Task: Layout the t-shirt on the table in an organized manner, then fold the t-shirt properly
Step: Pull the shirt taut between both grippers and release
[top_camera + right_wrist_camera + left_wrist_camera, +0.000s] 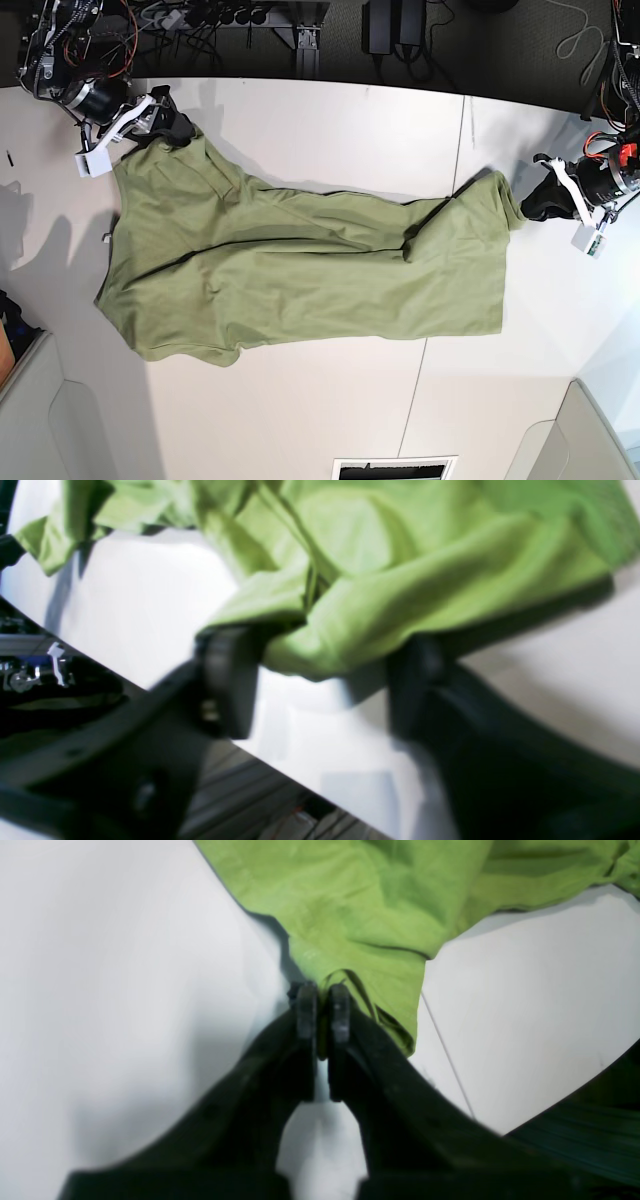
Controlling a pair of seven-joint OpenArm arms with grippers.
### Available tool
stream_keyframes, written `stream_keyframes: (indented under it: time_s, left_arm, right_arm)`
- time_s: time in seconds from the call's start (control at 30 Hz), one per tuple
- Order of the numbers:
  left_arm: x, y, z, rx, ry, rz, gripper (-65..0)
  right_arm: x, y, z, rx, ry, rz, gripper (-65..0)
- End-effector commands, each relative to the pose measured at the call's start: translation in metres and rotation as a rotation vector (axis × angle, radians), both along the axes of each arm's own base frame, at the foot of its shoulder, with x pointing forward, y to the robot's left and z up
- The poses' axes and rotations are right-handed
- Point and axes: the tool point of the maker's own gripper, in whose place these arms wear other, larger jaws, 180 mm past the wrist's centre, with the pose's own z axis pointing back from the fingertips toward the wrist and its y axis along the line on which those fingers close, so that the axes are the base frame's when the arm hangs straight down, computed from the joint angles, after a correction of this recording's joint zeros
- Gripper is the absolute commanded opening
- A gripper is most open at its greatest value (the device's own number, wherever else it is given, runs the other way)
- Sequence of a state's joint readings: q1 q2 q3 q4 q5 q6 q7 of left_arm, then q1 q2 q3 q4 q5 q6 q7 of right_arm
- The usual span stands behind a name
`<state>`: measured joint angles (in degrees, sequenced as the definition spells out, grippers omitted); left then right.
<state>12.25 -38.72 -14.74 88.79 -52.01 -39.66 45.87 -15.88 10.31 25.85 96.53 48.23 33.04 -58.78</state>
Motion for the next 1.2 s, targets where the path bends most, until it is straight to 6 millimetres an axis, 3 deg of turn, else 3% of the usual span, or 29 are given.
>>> stream_keyframes:
  time_s: [0.0, 0.07, 0.17, 0.27, 0.53, 0.63, 0.73, 0.77, 0.83, 0.9, 1.03, 1.17]
  left_arm:
    - [0.008, 0.004, 0.014, 0.003, -0.045, -0.006, -65.0]
    - [0.008, 0.004, 0.015, 0.003, -0.046, -0.006, -65.0]
    - [0.008, 0.004, 0.014, 0.005, -0.042, -0.007, -65.0]
    - [0.003, 0.005, 0.014, -0.002, 0.001, -0.019, -65.0]
    - [-0.016, 0.014, 0.030, -0.034, 0.139, -0.082, -65.0]
    - [-0.027, 0.014, 0.026, -0.048, 0.184, -0.093, -65.0]
    - [-0.047, 0.011, 0.014, -0.071, 0.241, -0.092, -65.0]
    - [-0.055, 0.010, 0.010, -0.082, 0.263, -0.091, -65.0]
    - [-0.071, 0.007, 0.001, -0.103, 0.306, -0.088, -65.0]
    - [-0.086, 0.004, -0.008, -0.117, 0.346, -0.084, -65.0]
    - [-0.115, -0.001, -0.021, -0.148, 0.421, -0.076, -65.0]
    - [-0.137, -0.004, -0.027, -0.176, 0.476, -0.069, -65.0]
  right_arm:
    - [0.008, -0.005, 0.009, -0.006, -0.042, -0.009, -44.3]
    - [0.012, -0.006, 0.012, -0.001, -0.064, -0.022, -65.0]
    - [0.016, -0.010, 0.014, -0.013, -0.073, -0.017, -65.0]
    - [0.018, -0.028, 0.018, -0.059, -0.075, -0.017, -65.0]
    - [0.023, -0.124, 0.050, -0.251, -0.105, -0.106, -65.0]
    - [0.023, -0.139, 0.058, -0.289, -0.102, -0.100, -65.0]
    - [0.020, -0.141, 0.057, -0.298, -0.085, -0.090, -65.0]
    - [0.019, -0.140, 0.056, -0.295, -0.082, -0.090, -61.8]
    - [0.018, -0.138, 0.054, -0.287, -0.080, -0.091, -42.7]
    - [0.019, -0.137, 0.055, -0.278, -0.084, -0.091, -32.5]
    - [0.023, -0.139, 0.061, -0.279, -0.114, -0.108, -31.9]
    - [0.038, -0.140, 0.079, -0.266, -0.189, -0.127, -32.0]
